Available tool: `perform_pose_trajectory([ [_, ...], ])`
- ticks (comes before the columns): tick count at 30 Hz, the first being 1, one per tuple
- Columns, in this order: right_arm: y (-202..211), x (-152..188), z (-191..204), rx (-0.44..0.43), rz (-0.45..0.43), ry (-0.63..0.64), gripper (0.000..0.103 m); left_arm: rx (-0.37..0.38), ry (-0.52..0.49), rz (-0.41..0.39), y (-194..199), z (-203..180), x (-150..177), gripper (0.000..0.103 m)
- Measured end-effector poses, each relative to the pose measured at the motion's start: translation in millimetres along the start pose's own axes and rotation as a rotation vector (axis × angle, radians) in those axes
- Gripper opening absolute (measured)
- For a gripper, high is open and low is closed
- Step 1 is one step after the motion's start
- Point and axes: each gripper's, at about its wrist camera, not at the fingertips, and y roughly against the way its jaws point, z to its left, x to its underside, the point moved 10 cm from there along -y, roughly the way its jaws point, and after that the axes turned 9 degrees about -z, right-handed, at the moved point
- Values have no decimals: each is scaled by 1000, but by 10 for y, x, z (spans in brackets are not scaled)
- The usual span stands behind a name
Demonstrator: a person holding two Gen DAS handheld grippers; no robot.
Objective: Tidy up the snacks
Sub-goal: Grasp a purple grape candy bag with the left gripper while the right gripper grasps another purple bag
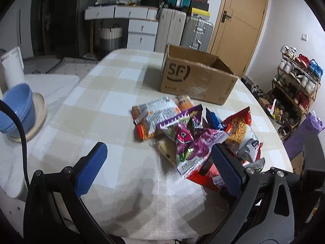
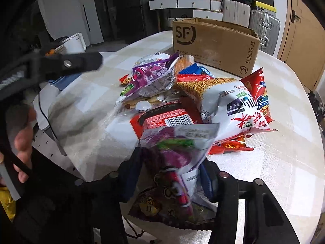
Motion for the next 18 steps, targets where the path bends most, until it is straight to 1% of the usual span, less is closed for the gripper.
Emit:
perform_pose_trajectory([
  [3, 107, 23, -16, -27, -12, -29, 45, -4, 19, 21, -59, 39, 49, 102],
  [6, 177, 7, -44, -38, -25, -49, 44, 1, 41, 44, -129, 56, 96, 102],
  [8, 237, -5, -63, -51, -32, -61, 43, 18, 67, 66, -189, 43, 124, 102],
  [11, 266, 6, -87, -69, -32, -78, 42, 61, 126, 97, -275, 1, 124, 102],
  [14, 285, 7, -85, -82, -33, -82, 41, 65, 157, 137, -406, -39, 91, 102],
  [18, 302, 11, -68, -92, -36, -94, 41, 94, 195, 181, -565, -164, 7, 102],
])
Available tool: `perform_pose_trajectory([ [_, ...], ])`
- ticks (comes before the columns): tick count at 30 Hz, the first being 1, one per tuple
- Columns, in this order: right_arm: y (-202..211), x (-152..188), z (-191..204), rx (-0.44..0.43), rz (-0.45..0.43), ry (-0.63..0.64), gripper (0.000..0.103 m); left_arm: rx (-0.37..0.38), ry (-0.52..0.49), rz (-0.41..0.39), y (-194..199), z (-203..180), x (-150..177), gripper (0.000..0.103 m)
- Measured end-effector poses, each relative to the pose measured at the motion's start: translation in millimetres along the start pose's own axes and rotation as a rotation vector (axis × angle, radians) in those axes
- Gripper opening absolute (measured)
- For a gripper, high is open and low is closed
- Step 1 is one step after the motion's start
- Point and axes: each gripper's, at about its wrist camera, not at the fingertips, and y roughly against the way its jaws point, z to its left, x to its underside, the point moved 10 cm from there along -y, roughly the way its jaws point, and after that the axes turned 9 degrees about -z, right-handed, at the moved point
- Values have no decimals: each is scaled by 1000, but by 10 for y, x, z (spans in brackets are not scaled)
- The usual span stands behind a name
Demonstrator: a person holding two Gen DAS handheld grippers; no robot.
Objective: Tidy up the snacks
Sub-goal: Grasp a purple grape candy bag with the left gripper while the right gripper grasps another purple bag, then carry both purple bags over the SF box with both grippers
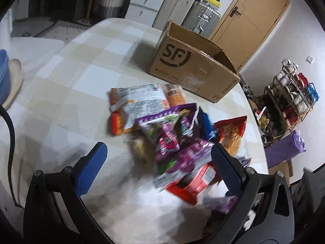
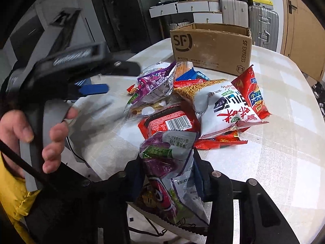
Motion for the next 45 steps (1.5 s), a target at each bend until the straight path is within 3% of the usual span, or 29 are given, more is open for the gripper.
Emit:
perform_pose_trajectory([
  [8, 29, -10, -75, 4, 2, -36, 41, -85, -15, 126, -489, -101, -62, 101],
  [11, 64, -54, -82, -7, -11, -45, 41, -109, -29, 158, -614, -105, -37, 97],
  [16, 111, -71, -84, -12, -18, -55, 41, -122, -52, 174, -685, -152, -21, 80],
  [18, 132, -72, -91, -12, -21, -59, 41, -127, -80, 170, -664, -179, 8, 58],
  [19, 143, -86, -95, -12, -22, -62, 41, -152, -105, 165, -667, -185, 7, 57],
  [23, 140, -90, -117, -9, -30, -76, 41, -98, -126, 163, -661, -248, 76, 48],
  [38, 275, -128, -126, -41, -76, -105, 41, -32, -140, 81, -229, -28, 34, 40],
  [45, 464, -223, -179, -85, -150, -171, 41, 0, -138, 22, 72, 41, 85, 40],
])
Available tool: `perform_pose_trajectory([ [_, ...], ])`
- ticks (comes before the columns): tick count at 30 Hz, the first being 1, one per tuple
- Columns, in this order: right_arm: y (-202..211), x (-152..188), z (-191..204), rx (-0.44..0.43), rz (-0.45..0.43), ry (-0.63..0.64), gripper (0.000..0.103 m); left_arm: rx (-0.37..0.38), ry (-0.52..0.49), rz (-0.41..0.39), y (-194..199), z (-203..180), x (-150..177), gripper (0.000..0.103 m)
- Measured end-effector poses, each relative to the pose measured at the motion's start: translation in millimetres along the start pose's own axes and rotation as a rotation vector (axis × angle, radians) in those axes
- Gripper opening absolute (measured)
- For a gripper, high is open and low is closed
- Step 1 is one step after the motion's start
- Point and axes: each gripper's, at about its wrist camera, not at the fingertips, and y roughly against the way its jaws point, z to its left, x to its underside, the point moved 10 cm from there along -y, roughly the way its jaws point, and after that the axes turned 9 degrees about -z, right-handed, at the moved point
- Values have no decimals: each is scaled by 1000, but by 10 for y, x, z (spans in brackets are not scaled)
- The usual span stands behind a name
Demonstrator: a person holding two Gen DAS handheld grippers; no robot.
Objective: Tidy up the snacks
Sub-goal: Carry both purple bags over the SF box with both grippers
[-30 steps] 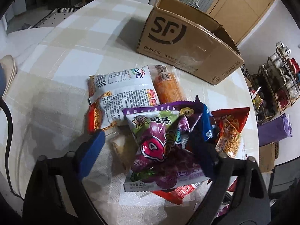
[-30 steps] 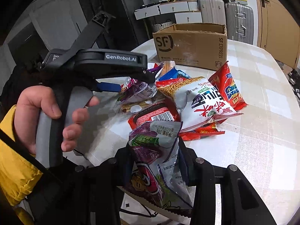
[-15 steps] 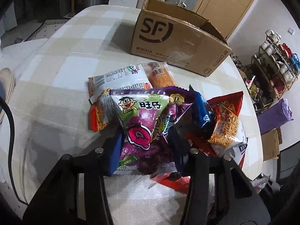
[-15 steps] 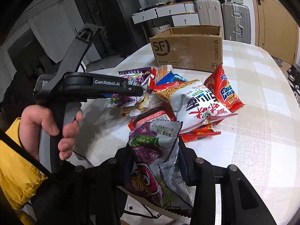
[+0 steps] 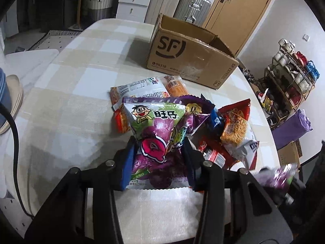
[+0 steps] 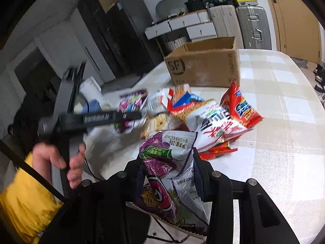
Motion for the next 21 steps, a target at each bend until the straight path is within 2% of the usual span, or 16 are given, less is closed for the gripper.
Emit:
perform_pose_trajectory([
  [4, 62, -88, -52, -4, -33, -42, 41, -7, -41, -62, 212, -15, -14, 40],
  [10, 68, -118, -35, 6, -45, -29, 41, -9, -106, -120, 429, -112, 38, 40],
  [21, 20, -321, 170, 31, -123, 34, 41, 20, -123, -224, 893, -109, -177, 40],
])
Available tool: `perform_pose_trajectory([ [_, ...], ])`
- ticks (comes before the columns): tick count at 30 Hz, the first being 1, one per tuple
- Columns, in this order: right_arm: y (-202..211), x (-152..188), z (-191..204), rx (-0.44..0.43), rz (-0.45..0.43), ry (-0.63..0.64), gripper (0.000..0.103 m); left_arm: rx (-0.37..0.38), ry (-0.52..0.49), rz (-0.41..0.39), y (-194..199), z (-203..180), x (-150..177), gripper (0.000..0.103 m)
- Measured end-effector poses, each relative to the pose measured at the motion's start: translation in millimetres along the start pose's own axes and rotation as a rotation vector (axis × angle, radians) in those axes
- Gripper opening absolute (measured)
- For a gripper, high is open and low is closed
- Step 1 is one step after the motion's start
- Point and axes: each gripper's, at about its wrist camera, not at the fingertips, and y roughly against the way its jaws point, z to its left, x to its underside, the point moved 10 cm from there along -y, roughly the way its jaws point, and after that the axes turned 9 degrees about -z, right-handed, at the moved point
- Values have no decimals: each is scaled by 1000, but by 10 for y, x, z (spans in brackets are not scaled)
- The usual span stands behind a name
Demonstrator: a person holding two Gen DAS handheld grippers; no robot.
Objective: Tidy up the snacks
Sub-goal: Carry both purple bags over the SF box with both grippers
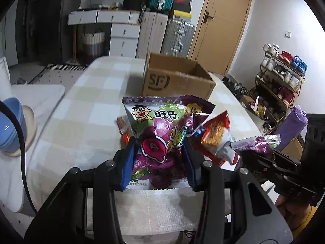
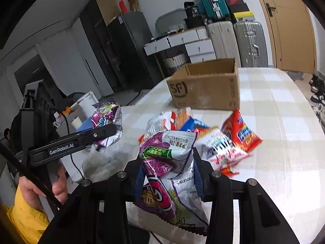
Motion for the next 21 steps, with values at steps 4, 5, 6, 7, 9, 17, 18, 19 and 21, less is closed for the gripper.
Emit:
perform_pose_trajectory([
  [4, -5, -118, 36, -11, -38, -36, 41, 5, -8, -18, 103, 11, -113, 40],
  [5, -6, -142, 48, -16, -43, -41, 41, 7, -7, -17, 110, 19, -140, 40],
  [6, 0, -174, 58, -17, -54, -45, 41, 11, -4, -19, 138, 11, -149, 40],
  [7, -5, -208, 72, -23, -61, -46, 41, 16, -2, -21, 153, 1, -166, 40],
  [9, 21, -296, 101, -31, -75, -39, 41, 23, -5, -22, 195, -16, -203, 40],
  [17, 36, -831, 30, -34, -107, -59, 41, 45, -43, -16, 205, -88, -535, 40],
  [18, 42, -917, 29, -35, -115, -52, 41, 48, -48, -17, 203, -99, -610, 40],
  [19, 38, -1023, 26, -31, -121, -41, 41, 49, -53, -22, 214, -101, -711, 40],
  [21, 13, -1205, 36, -39, -127, -37, 41, 49, -66, -32, 213, -118, -893, 40],
])
